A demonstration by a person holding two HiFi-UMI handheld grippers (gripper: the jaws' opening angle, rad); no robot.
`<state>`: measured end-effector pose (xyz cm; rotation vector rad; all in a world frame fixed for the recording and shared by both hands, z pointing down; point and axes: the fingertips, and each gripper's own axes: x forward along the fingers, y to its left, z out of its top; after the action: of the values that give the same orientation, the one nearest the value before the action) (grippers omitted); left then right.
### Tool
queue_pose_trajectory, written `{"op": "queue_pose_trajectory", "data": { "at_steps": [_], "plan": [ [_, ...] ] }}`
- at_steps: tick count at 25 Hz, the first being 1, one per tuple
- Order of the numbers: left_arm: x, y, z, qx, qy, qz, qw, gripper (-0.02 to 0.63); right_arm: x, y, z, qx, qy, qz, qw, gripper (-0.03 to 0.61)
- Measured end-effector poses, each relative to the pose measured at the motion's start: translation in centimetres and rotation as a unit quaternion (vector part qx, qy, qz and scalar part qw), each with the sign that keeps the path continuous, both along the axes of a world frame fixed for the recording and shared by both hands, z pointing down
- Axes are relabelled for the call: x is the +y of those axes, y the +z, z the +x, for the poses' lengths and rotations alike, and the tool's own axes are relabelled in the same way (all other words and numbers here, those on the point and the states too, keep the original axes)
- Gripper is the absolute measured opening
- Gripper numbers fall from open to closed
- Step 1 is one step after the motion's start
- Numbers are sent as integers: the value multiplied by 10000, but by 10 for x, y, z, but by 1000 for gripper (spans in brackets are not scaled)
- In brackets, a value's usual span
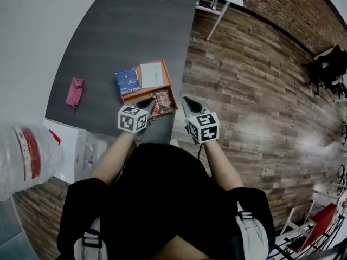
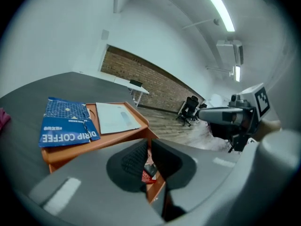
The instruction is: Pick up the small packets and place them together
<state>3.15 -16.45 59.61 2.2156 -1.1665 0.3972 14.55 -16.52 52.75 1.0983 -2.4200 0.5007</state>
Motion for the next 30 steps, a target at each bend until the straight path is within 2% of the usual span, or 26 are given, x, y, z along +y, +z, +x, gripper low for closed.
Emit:
{"op": "queue_pose_trajectory", "data": {
  "at_steps": [4,11,17,21,28,30],
  "plan": [
    [-10,19,9,-98,98,-435,9990,32,5,3,17,-21,216,-102,9997,3],
    [-18,59,12,-240,-174,-1386,9899,137,17,14,42,49,613,-291,9977,3],
    [-19,73,9,-184,-406,-1846,9818,155,23,21,57,81,871,-442,9952,3],
    [-21,78,2,54,-720,-2168,9735,164,24,22,55,70,890,-496,9948,3],
    [-20,87,8,51,-660,-2521,9654,164,27,29,52,52,834,-608,9946,3],
    [-22,87,12,-87,-553,-2555,9652,166,26,29,52,48,823,-611,9947,3]
  ]
}}
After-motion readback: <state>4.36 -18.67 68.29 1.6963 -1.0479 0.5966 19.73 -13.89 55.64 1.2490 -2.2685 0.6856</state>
